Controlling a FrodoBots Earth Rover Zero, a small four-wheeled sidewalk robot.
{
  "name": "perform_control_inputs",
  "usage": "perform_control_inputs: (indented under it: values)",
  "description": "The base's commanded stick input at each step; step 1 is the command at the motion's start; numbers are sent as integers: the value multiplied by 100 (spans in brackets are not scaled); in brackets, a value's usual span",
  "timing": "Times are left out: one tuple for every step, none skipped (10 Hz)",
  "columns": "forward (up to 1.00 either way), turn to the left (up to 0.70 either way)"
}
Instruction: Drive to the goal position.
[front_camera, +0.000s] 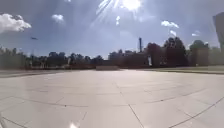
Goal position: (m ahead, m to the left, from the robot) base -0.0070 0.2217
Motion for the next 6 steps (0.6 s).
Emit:
perform_control_inputs:
  values:
    - [4, 0]
    - [4, 0]
    - [5, 0]
    - [5, 0]
    - [4, 0]
    - [4, 0]
